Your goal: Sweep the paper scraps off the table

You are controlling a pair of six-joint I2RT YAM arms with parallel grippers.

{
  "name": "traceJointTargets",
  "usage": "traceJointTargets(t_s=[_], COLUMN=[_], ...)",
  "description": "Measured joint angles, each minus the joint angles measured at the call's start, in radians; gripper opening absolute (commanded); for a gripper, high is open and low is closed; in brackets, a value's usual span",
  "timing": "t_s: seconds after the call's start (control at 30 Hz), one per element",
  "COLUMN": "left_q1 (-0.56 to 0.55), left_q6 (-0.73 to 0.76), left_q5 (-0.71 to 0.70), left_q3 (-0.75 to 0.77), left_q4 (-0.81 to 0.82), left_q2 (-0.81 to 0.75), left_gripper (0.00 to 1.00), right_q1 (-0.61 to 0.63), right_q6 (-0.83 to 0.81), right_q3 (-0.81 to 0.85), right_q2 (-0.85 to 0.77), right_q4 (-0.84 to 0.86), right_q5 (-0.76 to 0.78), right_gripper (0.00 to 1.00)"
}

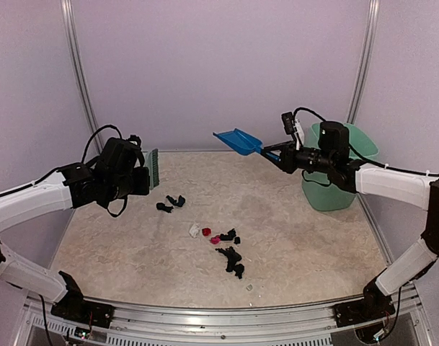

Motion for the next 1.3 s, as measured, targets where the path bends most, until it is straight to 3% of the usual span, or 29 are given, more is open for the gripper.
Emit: traceJointTargets(t_s=[0.77, 1.3], left_q1=[0.002, 0.086], left_q6=[-0.188, -0.108], left_q5=[-0.017, 0.063], left_q3=[-0.013, 0.037], left_q4=[-0.319, -0.187], left_q2=[-0.011, 0.237], left_gripper=[0.00, 0.00], right_q1=[0.163, 0.168], right_q6=[-0.539, -0.636], right_q3=[-0.016, 0.173], right_q2=[0.185, 0.409], right_q4=[-0.286, -0.346], right_q5=[0.147, 0.193], right_gripper=[0.00, 0.00])
